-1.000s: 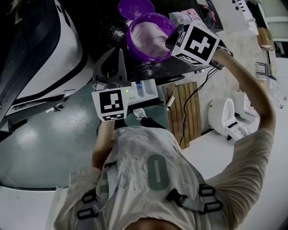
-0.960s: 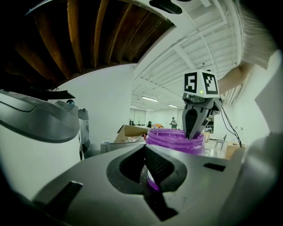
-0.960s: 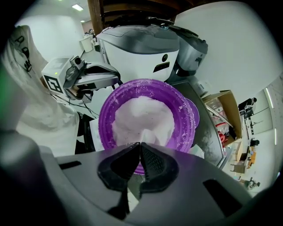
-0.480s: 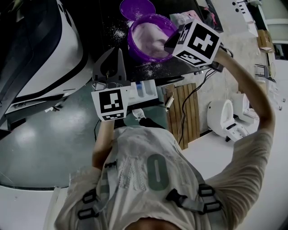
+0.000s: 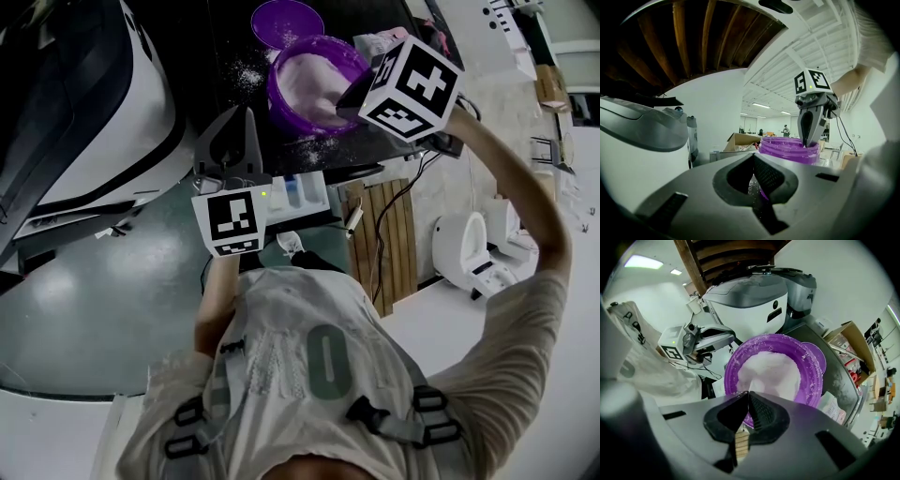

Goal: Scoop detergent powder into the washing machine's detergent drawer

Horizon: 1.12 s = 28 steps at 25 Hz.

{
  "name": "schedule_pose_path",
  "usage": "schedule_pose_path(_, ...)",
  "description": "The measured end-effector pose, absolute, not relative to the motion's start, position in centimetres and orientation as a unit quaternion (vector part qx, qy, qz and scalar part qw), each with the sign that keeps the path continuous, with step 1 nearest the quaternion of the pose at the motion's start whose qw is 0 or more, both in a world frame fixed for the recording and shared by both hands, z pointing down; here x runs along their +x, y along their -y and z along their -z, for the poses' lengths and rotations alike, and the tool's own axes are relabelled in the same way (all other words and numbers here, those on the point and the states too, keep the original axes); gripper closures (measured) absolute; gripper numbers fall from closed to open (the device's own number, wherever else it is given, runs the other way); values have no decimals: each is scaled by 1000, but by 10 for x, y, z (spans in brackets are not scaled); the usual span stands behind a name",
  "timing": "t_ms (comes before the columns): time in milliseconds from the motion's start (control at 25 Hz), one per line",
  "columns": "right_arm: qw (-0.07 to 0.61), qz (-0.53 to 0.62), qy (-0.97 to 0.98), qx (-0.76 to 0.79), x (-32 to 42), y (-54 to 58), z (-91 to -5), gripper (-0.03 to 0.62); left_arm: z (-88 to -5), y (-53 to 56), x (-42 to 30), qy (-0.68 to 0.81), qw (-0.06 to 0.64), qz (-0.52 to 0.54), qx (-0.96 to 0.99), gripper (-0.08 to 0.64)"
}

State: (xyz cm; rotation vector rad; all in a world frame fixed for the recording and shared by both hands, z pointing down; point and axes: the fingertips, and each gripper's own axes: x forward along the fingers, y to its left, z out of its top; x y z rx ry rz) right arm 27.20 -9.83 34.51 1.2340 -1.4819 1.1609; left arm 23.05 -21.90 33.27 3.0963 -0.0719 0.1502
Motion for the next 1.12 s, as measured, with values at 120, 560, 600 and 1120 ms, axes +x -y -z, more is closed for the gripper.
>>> schedule_pose_path(120,399,-481,600,499,268,101,-344,581,-333,220,230,24,20,-49,998,540)
schedule_pose_path(560,170,-584,572,550,270,105,-341,581,-333,218,233,22,15,-54,998,540)
schedule_pose_path(600,143,-590,569,555,270,106,-340,581,-333,218,234,21,14,-54,998,540)
schedule_pose_path(1120,-181,-602,448,636,285,109,-323,581,-331,211,241,16,-26,-54,998,540)
